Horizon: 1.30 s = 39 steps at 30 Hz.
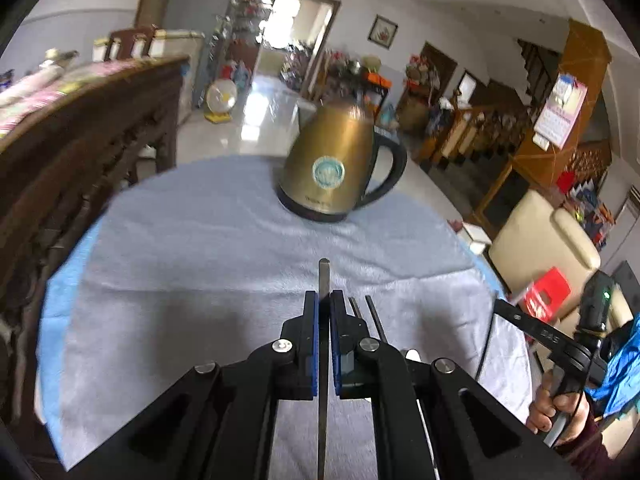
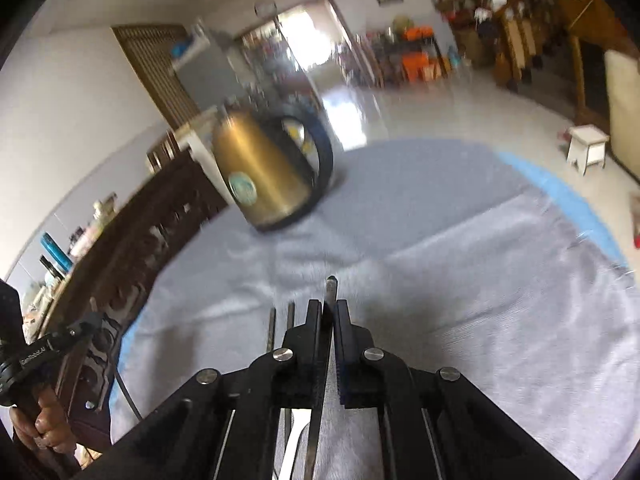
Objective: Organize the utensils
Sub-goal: 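Lift both held chopsticks and carry them above the metal cup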
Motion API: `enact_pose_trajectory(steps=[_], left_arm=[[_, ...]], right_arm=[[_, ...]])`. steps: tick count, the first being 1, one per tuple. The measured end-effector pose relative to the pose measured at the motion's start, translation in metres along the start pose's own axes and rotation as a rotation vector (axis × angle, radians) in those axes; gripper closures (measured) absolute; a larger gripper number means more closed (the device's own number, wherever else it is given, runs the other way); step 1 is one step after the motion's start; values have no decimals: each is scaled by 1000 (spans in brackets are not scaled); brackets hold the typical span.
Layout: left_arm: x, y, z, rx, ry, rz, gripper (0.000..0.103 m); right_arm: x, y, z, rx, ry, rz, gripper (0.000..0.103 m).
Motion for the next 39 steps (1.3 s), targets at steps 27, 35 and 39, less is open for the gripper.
enact_pose_trajectory(steps=[27,35,39], left_arm=[[-178,-43,-45,22,-312,39,98],[-197,-48,-45,23,-348,61,98],[-206,-52,-43,24,-367,66,98]], right_arm=[[-222,45,-37,-92,-384,-27,97],[-242,59,-45,-142,-415,-29,97],[-256,66,-47,-167,-440,-30,97]])
Point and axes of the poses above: each gripper's, at about its wrist camera, not at the fingertips, and x roughly the way its jaws point, y to its left, z to its top, the point moved 5 cm from there along x, roughly the way its jaws point, and after that the axes turned 10 degrees about y, right-handed, at the moved point
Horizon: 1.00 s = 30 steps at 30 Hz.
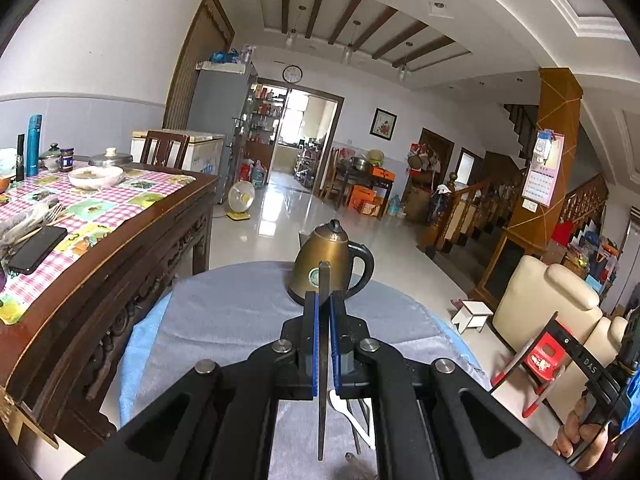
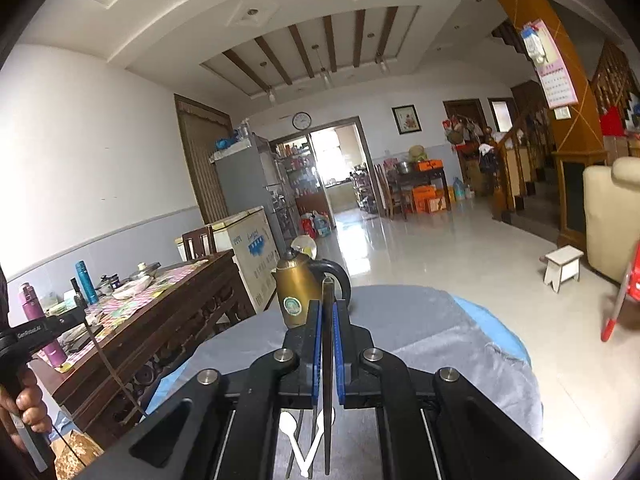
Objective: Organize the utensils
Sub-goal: 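Lift both held chopsticks and carry them above the metal cup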
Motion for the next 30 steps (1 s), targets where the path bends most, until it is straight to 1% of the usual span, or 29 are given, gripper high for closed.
enact_pose_trajectory(steps=[12,21,30], left_arm=[[-28,-20,18,33,-83,14,98],[-53,-40,28,54,-140,-19,98],[-78,-62,32,74,-174,-80,98]], right_arm=[[-36,17,8,-90,-47,-4,97],[-66,39,10,-166,-85,4,97],[-98,70,15,-234,-126,41,97]])
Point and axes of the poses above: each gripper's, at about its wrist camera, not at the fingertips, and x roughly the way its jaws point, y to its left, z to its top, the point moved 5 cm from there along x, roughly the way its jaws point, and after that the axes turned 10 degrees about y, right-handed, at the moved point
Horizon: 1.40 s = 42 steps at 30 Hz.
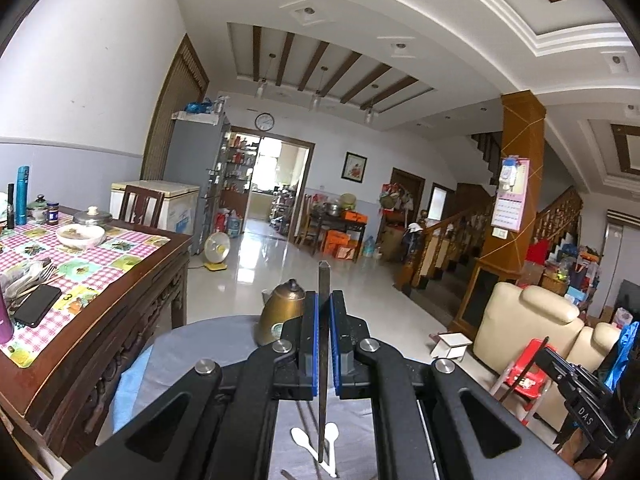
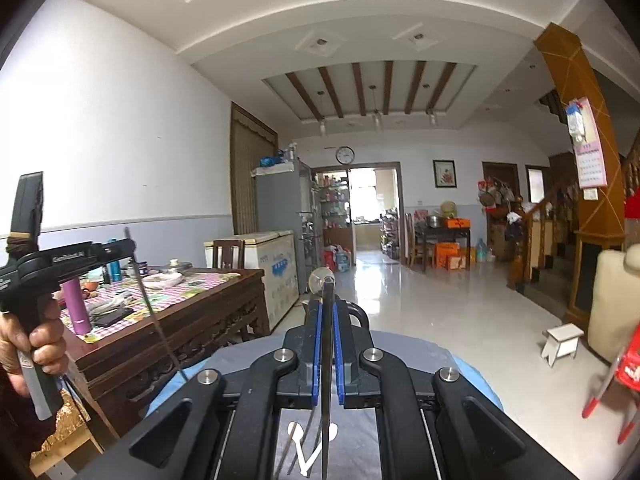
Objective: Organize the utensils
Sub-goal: 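Lift both held chopsticks and carry them above the metal cup, then lower both chopsticks into the metal cup and open the tools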
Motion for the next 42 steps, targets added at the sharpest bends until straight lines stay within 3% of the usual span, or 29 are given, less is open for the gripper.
enact_pose_trajectory(steps=[9,14,25,42], left_arm=[[-11,-24,-10,25,-17,-56,98],[-6,-29,-25,18,12,-74,98],[11,-26,-71,-15,100,-47,98],[27,-30,-116,-29,171,24,98]], right_arm=[[-7,26,0,-18,-7,58,97],[4,32,-6,5,23,101,97],[37,53,-45,9,121,151,97],[64,49,-87,31,222,134,97]])
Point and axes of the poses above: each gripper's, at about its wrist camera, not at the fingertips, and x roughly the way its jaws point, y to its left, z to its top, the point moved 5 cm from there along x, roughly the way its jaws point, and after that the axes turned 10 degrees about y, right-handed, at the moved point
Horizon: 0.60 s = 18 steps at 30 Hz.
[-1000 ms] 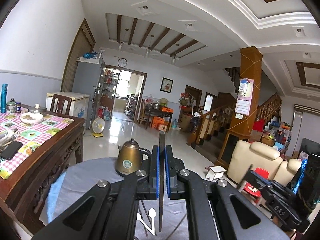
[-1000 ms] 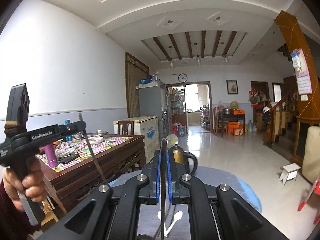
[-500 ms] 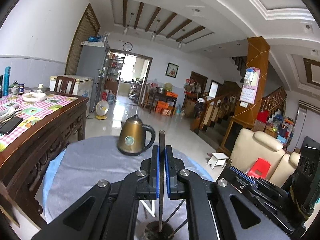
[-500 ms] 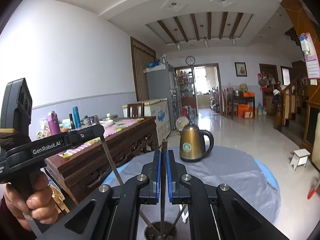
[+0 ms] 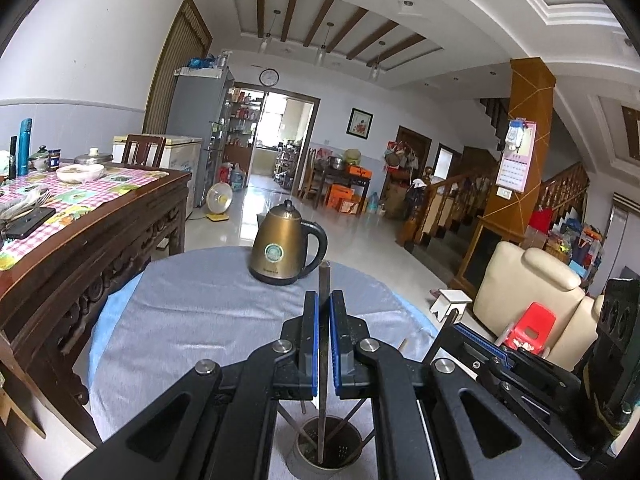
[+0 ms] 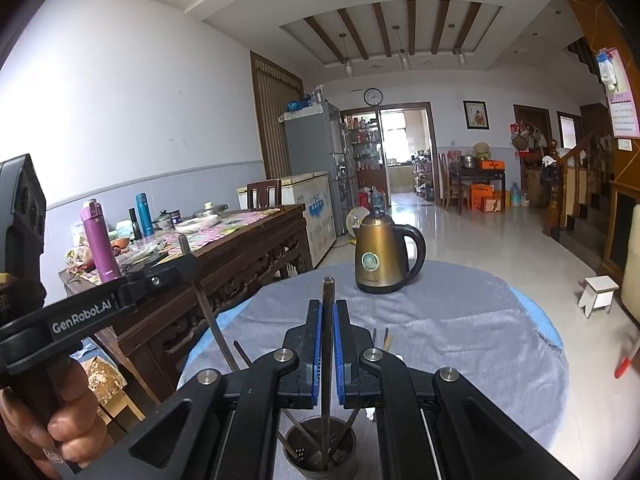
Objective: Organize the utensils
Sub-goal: 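Lower both chopsticks into the metal cup and open the tools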
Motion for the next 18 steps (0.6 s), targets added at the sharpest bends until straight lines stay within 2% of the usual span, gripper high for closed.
enact_pose_trajectory(steps=[18], left_arm=[[10,4,-25,-19,85,3,98]], right_arm=[[14,2,-24,22,87,15,97]])
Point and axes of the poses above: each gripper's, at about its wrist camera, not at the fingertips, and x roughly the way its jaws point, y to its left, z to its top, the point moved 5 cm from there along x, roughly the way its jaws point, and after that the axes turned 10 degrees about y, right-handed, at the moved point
